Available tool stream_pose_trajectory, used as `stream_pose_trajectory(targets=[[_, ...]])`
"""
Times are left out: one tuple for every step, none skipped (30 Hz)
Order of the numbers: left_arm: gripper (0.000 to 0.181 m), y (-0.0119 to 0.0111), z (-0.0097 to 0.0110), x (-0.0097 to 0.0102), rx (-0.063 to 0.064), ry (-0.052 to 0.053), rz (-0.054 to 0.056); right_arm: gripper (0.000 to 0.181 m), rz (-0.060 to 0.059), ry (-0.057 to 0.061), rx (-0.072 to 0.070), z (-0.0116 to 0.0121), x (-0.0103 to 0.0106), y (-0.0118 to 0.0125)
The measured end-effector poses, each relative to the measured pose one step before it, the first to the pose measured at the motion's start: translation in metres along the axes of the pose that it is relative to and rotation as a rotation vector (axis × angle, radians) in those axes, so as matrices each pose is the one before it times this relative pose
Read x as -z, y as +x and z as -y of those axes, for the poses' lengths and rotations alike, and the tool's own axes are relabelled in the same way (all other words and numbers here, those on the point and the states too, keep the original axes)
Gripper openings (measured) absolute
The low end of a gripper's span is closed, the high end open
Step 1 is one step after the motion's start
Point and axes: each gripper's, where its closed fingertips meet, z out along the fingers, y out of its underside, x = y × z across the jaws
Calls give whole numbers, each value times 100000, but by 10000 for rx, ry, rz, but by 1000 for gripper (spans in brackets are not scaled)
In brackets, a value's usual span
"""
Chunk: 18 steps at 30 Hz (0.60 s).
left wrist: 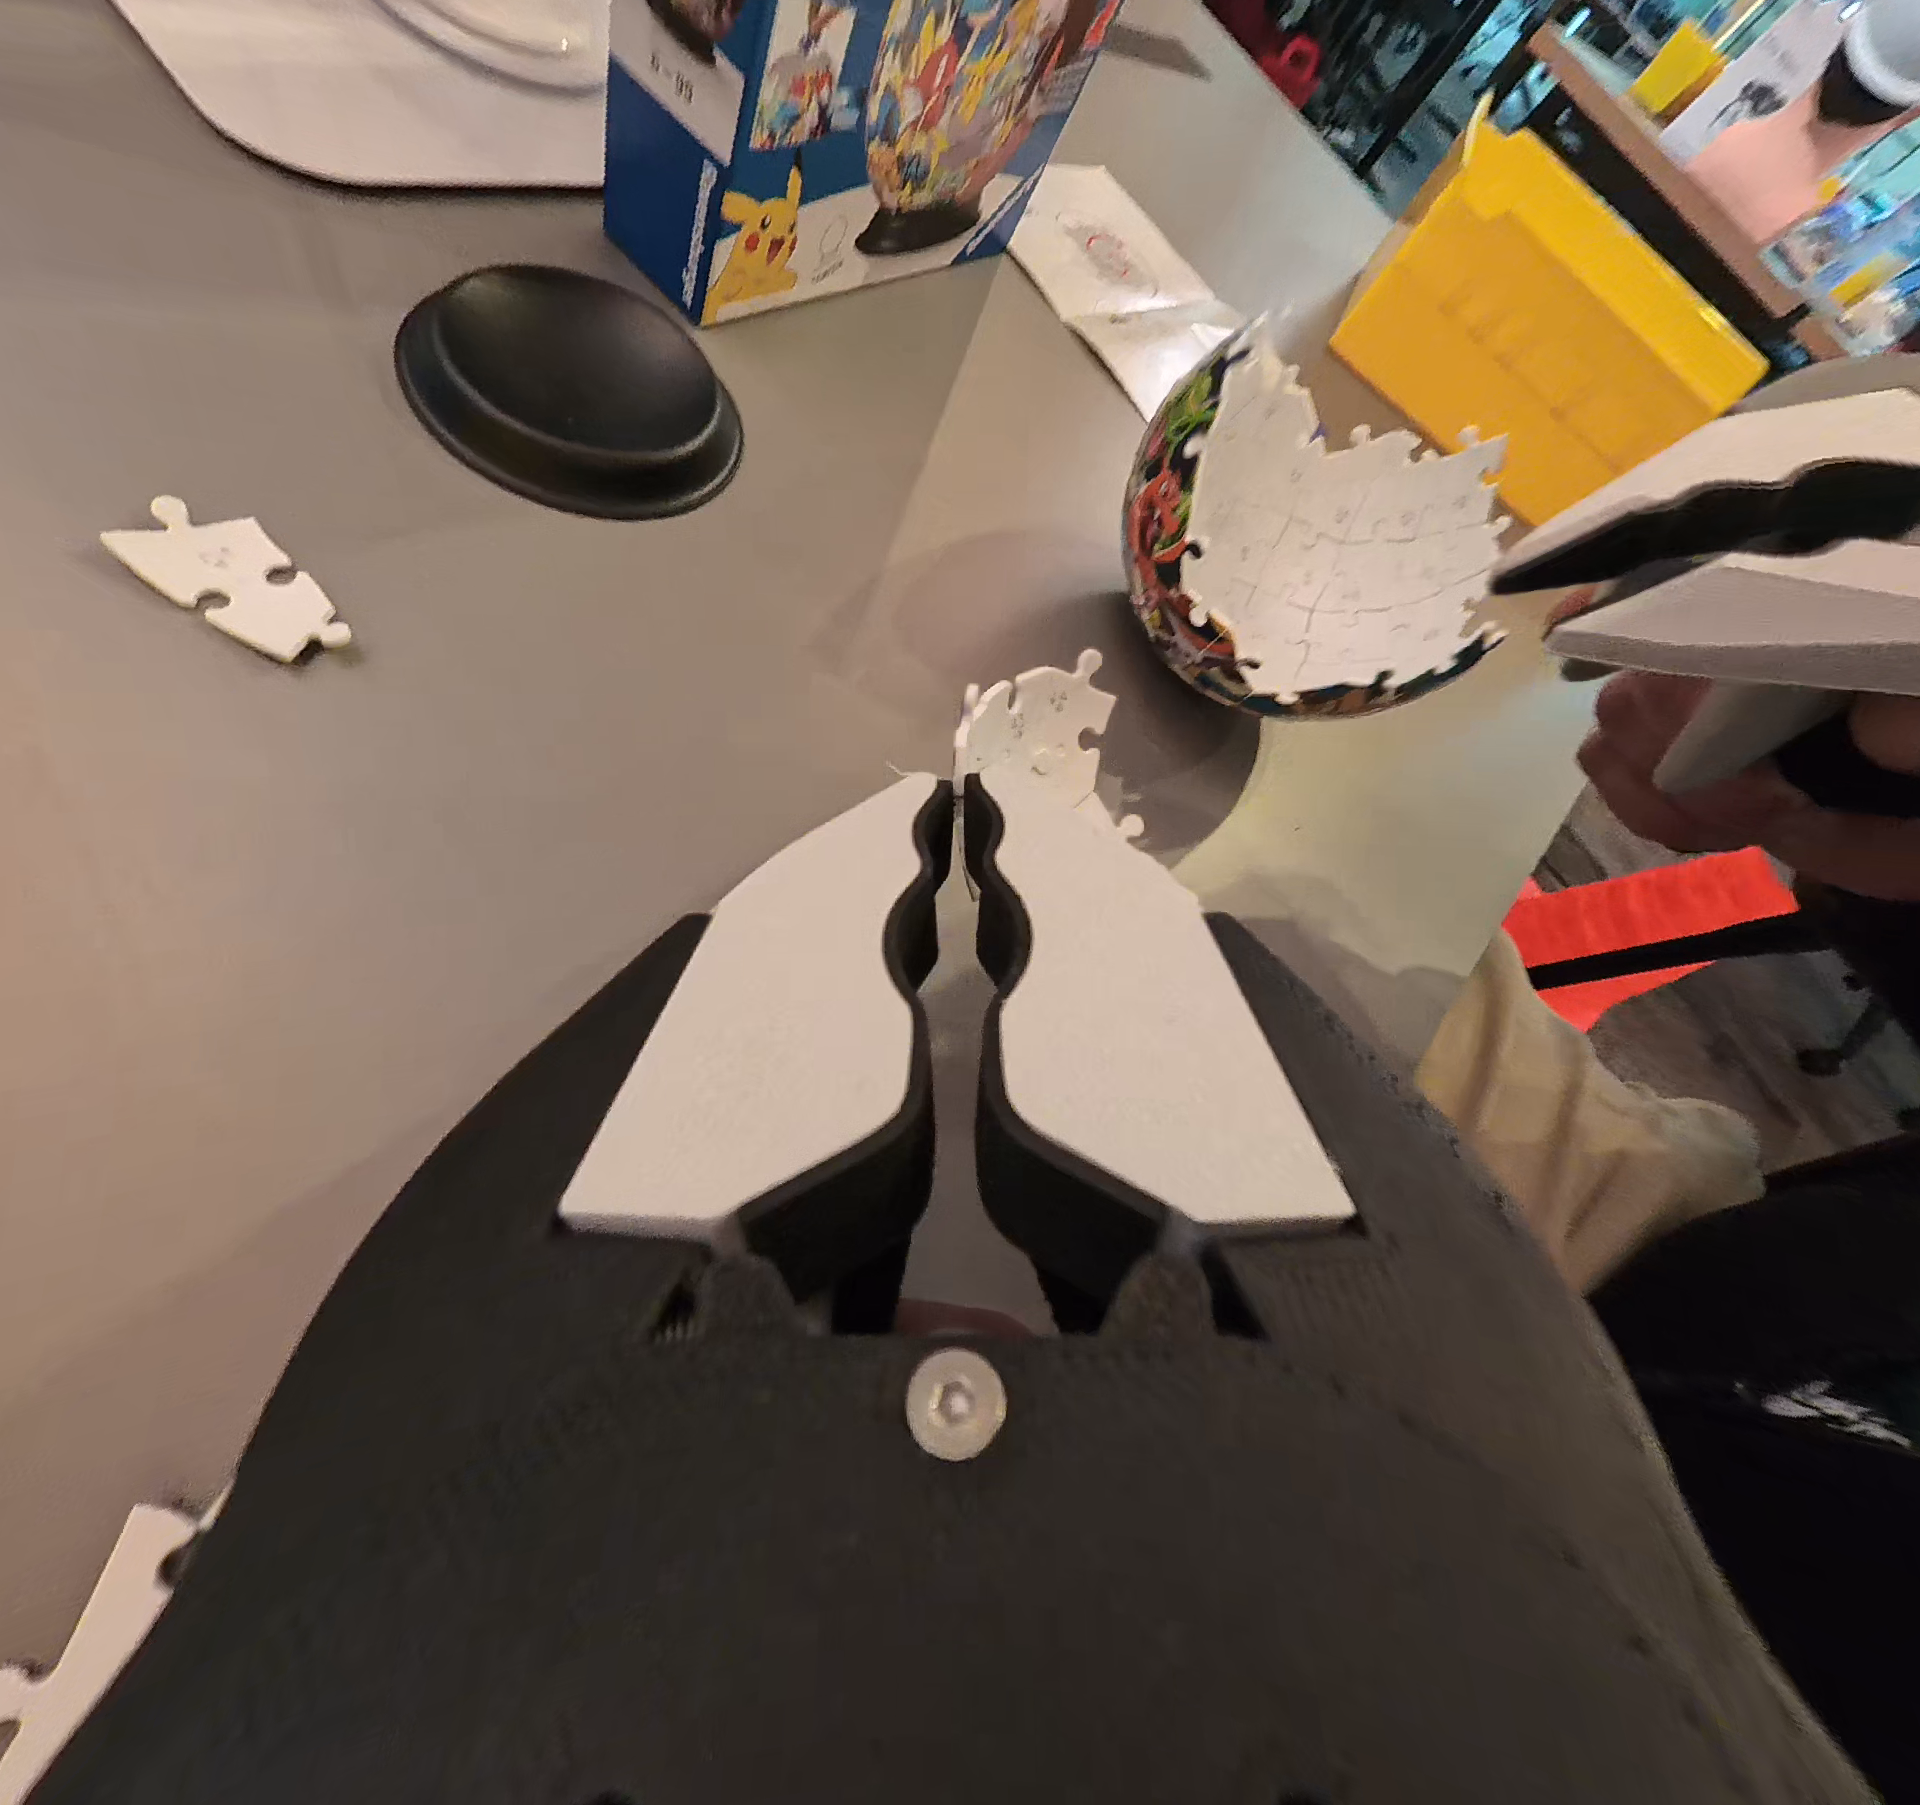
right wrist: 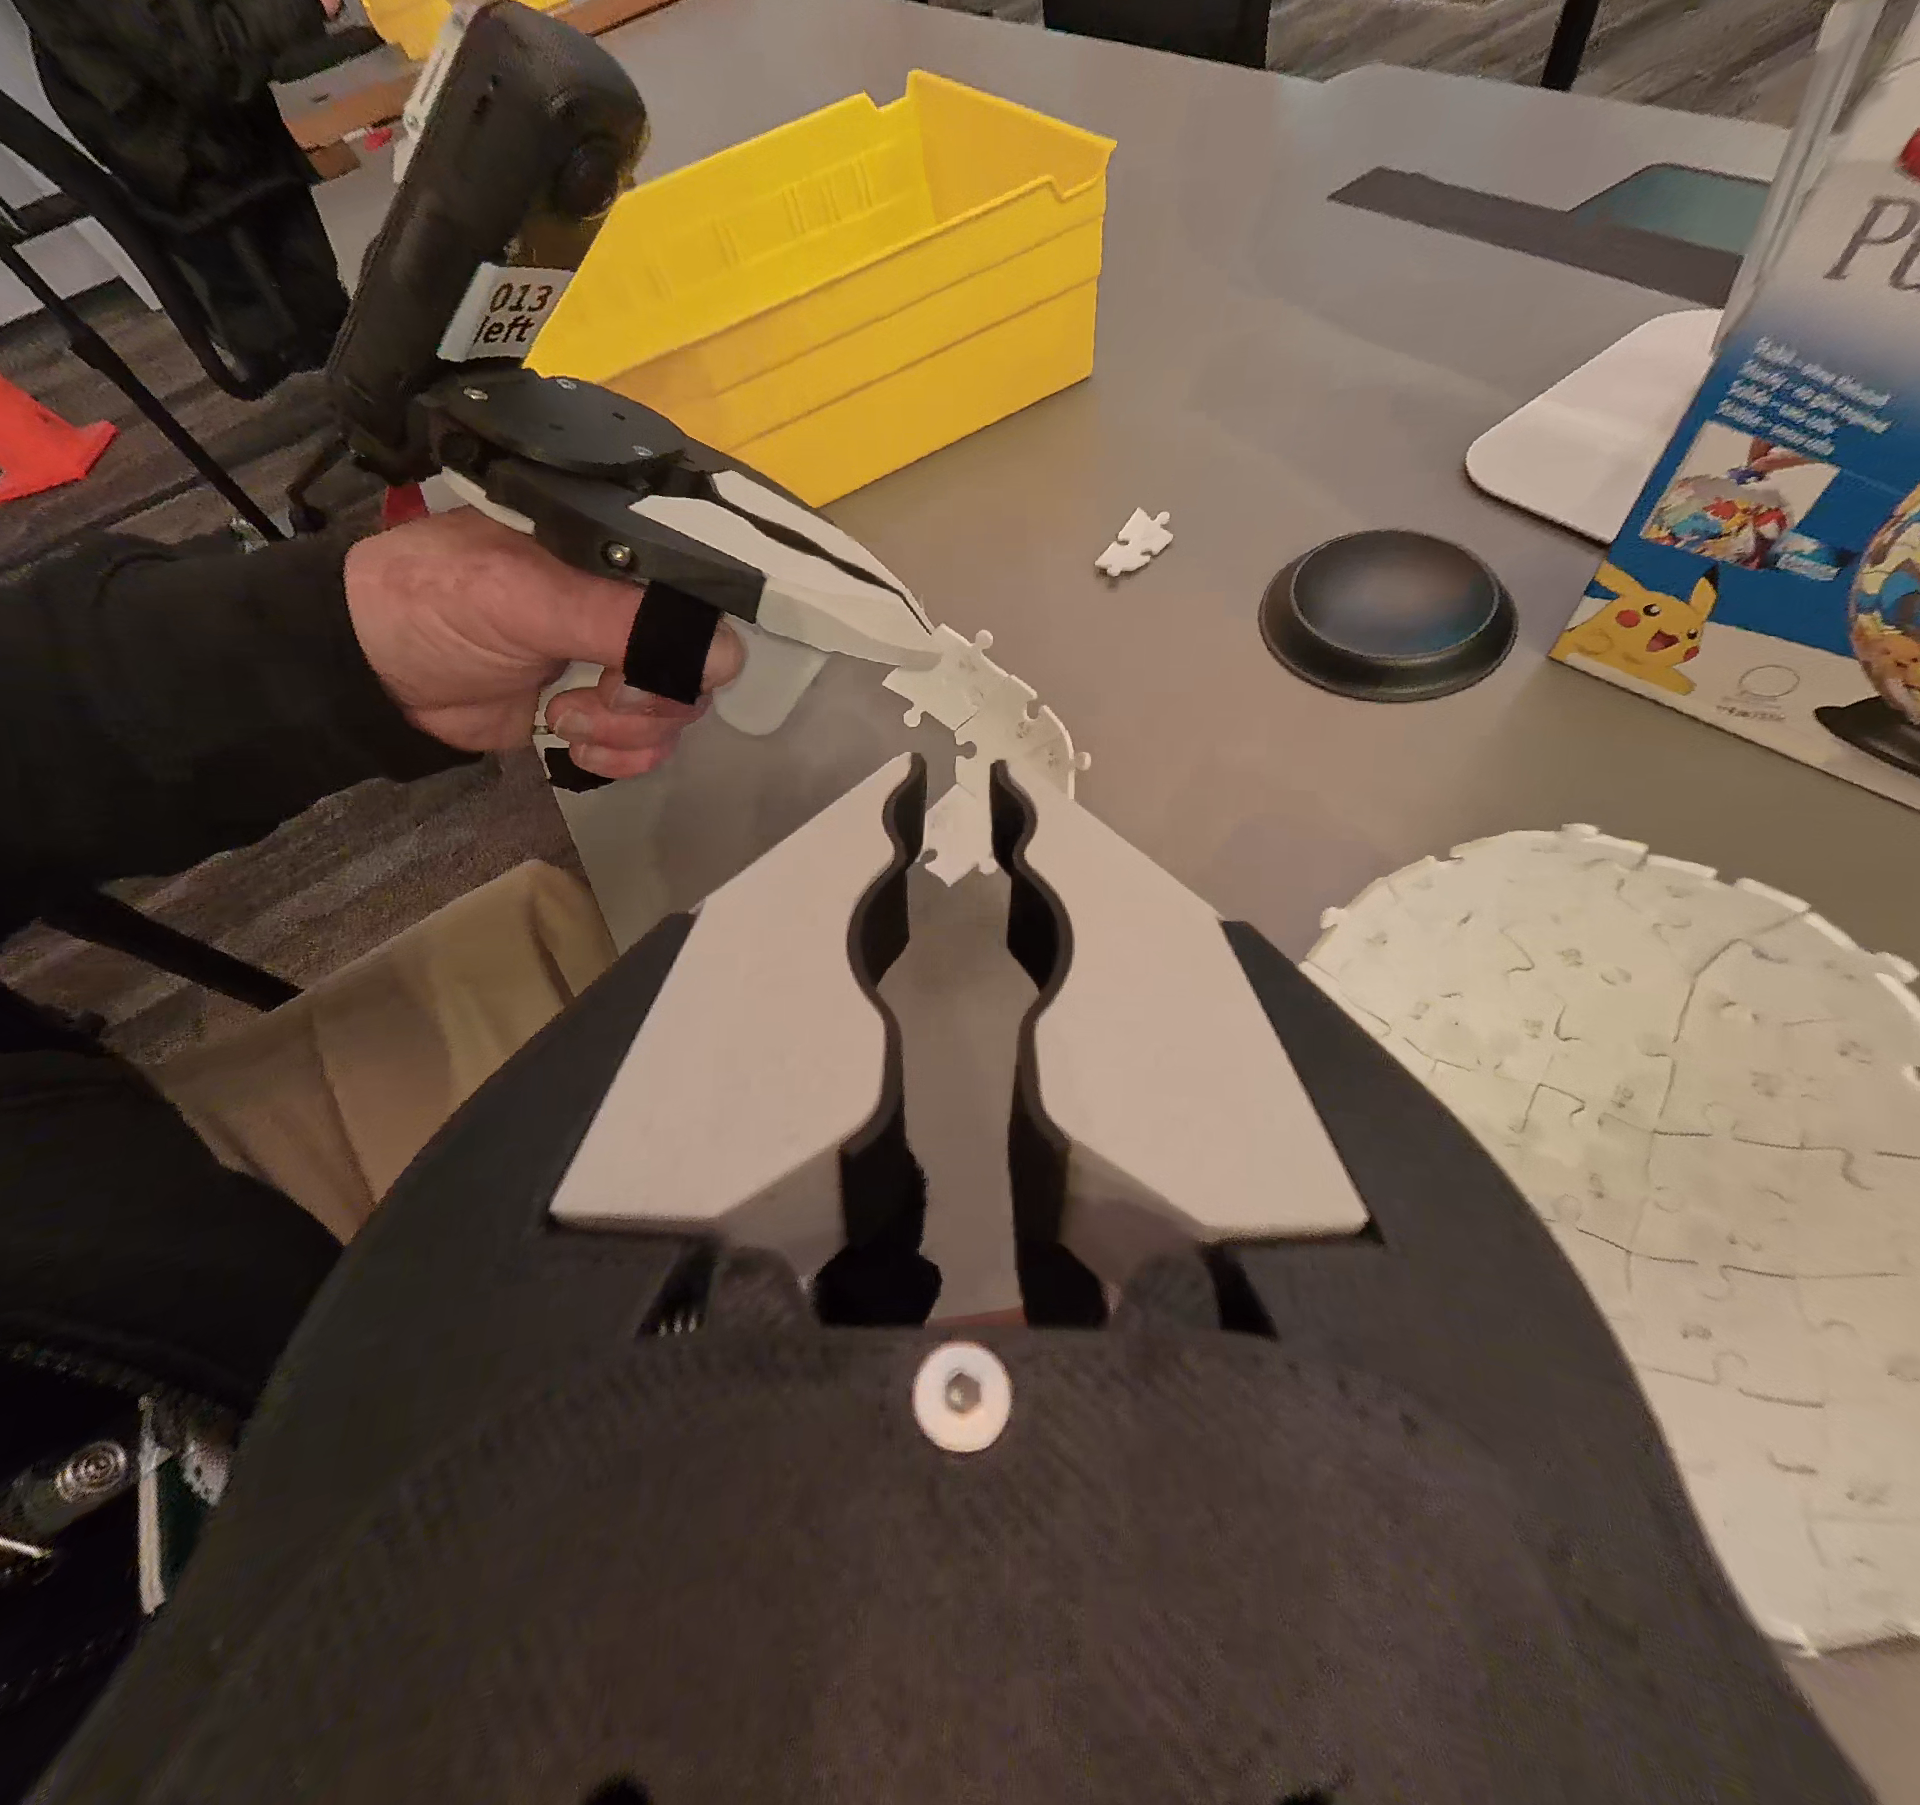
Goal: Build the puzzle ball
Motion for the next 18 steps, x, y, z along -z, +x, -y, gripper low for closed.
stream_pose_trajectory(targets=[[2,256,432,199,25,174,-132,13,-33,85,-27,288,260,174],[2,368,473,203,34,164,-173,14,-31,76,-16,264,272,174],[2,539,514,209,-13,187,-233,15,-40,67,-4,266,295,185],[2,561,573,169,-65,196,-181,17,-45,73,-3,292,336,201],[2,658,514,106,-118,129,-187,17,-48,75,38,337,424,232],[2,808,469,42,-184,75,-230,18,-89,70,55,341,482,345],[2,842,481,-1,-216,74,-213,20,-65,53,12,301,530,386],[2,836,470,-48,-234,55,-180,21,-18,65,-35,241,608,344],[2,837,443,-113,-220,21,-179,22,-22,62,-63,110,664,369],[2,796,468,-181,-179,32,-177,22,-51,35,-51,-50,670,400],[2,808,446,-265,-158,26,-197,22,-79,8,-30,-208,645,408],[2,814,367,-350,-145,-20,-219,24,-70,-20,-23,-345,583,360],[2,756,272,-451,-156,-66,-192,24,-81,-32,-53,-438,487,333],[2,676,234,-500,-218,-81,-153,24,-39,-7,-74,-450,398,229],[2,599,164,-546,-232,-116,-124,24,35,23,-74,-376,320,63],[2,499,65,-604,-208,-171,-118,25,91,71,-53,-232,282,-67],[2,402,26,-618,-217,-170,-105,25,57,67,-51,-132,234,-35],[2,300,-26,-613,-219,-174,-83,26,57,43,-24,-47,184,-39]])
